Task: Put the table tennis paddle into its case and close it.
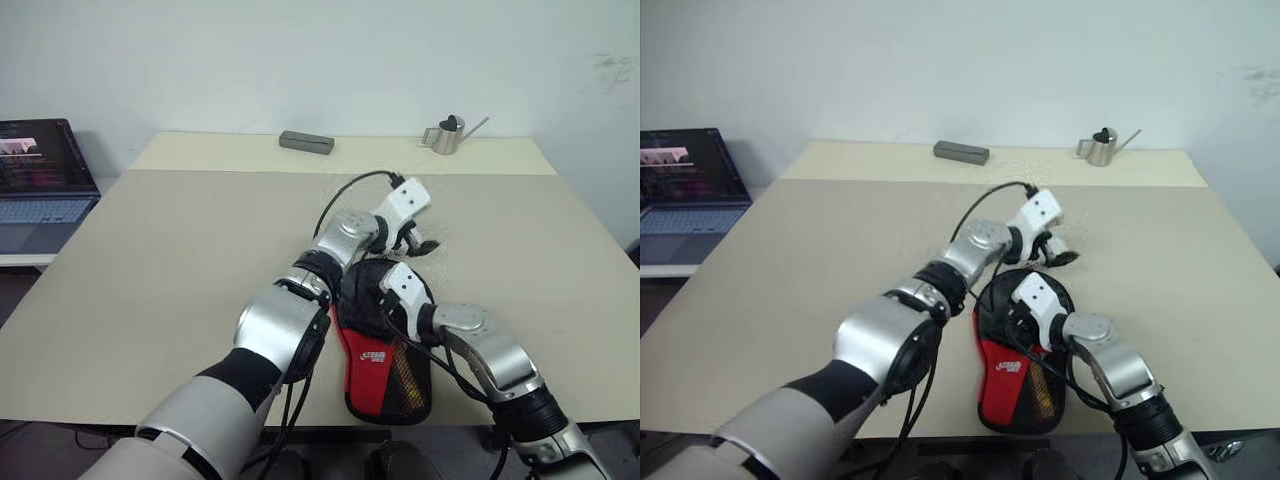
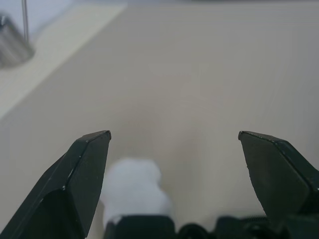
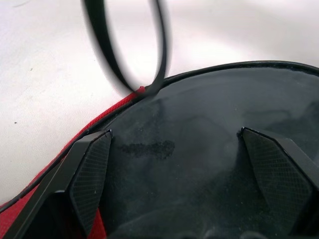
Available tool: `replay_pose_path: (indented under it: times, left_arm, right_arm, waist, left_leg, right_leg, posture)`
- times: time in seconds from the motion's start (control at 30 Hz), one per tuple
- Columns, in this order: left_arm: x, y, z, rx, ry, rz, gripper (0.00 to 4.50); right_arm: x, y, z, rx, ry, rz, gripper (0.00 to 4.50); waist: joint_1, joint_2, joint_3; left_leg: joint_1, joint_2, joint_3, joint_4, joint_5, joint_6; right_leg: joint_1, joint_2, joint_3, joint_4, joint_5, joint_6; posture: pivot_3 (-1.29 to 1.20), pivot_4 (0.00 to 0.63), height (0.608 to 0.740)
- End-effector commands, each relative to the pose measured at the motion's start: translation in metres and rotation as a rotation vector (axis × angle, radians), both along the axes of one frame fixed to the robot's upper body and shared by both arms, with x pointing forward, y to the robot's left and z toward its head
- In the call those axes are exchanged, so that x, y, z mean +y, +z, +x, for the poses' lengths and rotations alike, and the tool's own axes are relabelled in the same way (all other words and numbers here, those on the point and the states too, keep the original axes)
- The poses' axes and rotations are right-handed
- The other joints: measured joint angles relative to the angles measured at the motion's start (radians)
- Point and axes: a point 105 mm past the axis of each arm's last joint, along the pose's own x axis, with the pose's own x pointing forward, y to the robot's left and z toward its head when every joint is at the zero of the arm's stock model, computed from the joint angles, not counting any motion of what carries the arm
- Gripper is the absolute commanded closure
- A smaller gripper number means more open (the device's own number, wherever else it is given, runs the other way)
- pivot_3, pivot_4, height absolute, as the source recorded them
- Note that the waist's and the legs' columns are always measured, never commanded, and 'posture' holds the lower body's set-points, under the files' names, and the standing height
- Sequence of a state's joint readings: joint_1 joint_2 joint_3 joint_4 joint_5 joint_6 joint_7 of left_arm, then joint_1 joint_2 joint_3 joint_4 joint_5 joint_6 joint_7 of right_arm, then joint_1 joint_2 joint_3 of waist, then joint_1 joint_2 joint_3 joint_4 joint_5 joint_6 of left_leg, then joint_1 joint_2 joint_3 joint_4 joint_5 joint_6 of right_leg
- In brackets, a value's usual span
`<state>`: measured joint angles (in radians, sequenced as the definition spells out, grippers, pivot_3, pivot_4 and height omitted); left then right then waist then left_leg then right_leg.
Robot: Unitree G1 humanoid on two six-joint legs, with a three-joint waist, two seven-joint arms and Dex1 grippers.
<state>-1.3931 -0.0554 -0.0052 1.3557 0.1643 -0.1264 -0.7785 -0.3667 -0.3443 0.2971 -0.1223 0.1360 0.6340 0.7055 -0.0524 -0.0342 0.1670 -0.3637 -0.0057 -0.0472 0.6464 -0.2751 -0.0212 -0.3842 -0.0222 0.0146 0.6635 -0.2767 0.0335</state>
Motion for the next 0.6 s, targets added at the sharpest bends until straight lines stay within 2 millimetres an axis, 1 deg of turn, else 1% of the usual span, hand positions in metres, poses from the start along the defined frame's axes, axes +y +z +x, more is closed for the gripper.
replay_pose_path:
  times: [0.03, 0.13, 0.23, 0.3, 0.43, 0.5, 0.6]
  left_arm:
    - [0.016, 0.051, 0.0, -0.09, -0.091, -0.108, 0.02]
    - [0.039, 0.055, -0.003, -0.073, -0.158, -0.121, 0.02]
    - [0.071, 0.049, -0.009, -0.025, -0.243, -0.121, 0.02]
    - [0.091, 0.045, -0.013, 0.01, -0.269, -0.136, 0.02]
    - [0.125, 0.037, -0.021, 0.075, -0.266, -0.178, 0.02]
    - [0.14, 0.031, -0.027, 0.092, -0.253, -0.169, 0.02]
    - [0.156, 0.023, -0.036, 0.112, -0.227, -0.147, 0.02]
  right_arm:
    - [-0.005, -0.052, -0.017, 0.214, -0.001, -0.08, 0.0]
    - [-0.005, -0.051, -0.016, 0.212, -0.002, -0.075, 0.0]
    - [-0.005, -0.048, -0.015, 0.207, -0.001, -0.066, 0.0]
    - [-0.006, -0.043, -0.013, 0.197, -0.005, -0.051, 0.0]
    - [-0.01, -0.022, -0.011, 0.161, 0.003, -0.012, 0.0]
    - [-0.014, -0.009, -0.01, 0.138, 0.004, 0.009, 0.0]
    - [-0.019, 0.005, -0.011, 0.11, 0.01, 0.023, 0.0]
  waist:
    - [-0.003, 0.0, 0.0]
    - [-0.004, 0.001, 0.0]
    - [-0.005, 0.001, -0.001]
    - [-0.005, 0.001, -0.001]
    - [-0.002, 0.002, 0.0]
    - [0.004, 0.002, 0.001]
    - [0.01, 0.002, 0.001]
  left_leg:
    - [0.0, 0.0, 0.0, 0.0, 0.0, 0.0]
    - [0.0, 0.0, 0.0, 0.0, 0.0, 0.0]
    - [0.0, 0.001, 0.0, 0.0, 0.0, 0.0]
    - [0.0, 0.001, 0.0, 0.0, 0.0, 0.0]
    - [-0.001, 0.002, -0.001, 0.0, 0.0, 0.0]
    - [-0.002, 0.002, -0.002, 0.0, 0.0, 0.0]
    - [-0.006, 0.001, -0.002, 0.0, 0.0, 0.0]
  right_leg:
    - [0.0, 0.0, 0.0, 0.0, 0.0, 0.0]
    - [0.0, 0.001, 0.0, 0.0, 0.0, 0.0]
    - [0.0, 0.001, 0.0, 0.0, 0.0, 0.0]
    - [0.0, 0.001, 0.0, 0.001, 0.0, 0.0]
    - [0.0, 0.0, 0.0, 0.001, 0.0, -0.001]
    - [-0.001, 0.0, 0.0, 0.001, 0.003, -0.005]
    - [-0.004, -0.001, 0.001, -0.001, 0.003, -0.006]
  posture:
    - [0.0, 0.15, 0.74]
    - [0.0, 0.15, 0.74]
    - [0.0, 0.15, 0.74]
    - [0.0, 0.15, 0.74]
    - [0.0, 0.15, 0.74]
    - [0.0, 0.15, 0.74]
    - [0.0, 0.15, 0.74]
